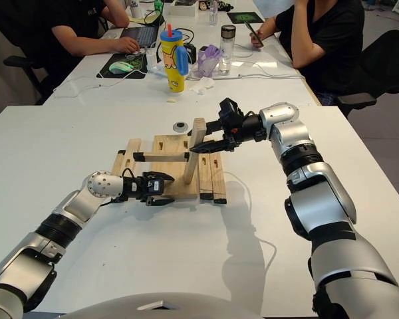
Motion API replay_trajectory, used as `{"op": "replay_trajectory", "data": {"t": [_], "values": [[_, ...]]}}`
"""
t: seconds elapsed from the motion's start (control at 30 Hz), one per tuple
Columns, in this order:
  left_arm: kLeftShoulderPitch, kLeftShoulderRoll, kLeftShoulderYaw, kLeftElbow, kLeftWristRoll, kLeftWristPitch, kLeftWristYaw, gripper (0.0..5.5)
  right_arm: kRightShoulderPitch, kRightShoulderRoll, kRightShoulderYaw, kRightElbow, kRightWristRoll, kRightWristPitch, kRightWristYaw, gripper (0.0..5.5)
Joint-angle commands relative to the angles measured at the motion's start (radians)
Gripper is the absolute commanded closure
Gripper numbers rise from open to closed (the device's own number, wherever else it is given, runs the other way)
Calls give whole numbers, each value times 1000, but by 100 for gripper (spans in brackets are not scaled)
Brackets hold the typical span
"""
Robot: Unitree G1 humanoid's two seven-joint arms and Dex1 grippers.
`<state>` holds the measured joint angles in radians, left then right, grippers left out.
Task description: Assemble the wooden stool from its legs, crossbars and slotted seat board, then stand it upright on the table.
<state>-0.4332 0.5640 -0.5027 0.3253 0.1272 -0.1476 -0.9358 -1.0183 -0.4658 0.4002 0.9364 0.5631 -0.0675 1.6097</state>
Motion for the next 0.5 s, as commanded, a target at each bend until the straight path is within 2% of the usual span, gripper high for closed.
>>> {"op": "replay_trajectory", "data": {"t": [0.03,0.2,0.5], "values": [[135,-42,-93,83,99,114,15,209,51,60,-100,38,-36,48,-29,276],[129,-53,-86,107,105,133,58,209,79,56,-205,-19,-69,78,-68,196],[122,-50,-78,138,106,124,86,209,237,-12,-267,-113,-189,56,-136,190]]}}
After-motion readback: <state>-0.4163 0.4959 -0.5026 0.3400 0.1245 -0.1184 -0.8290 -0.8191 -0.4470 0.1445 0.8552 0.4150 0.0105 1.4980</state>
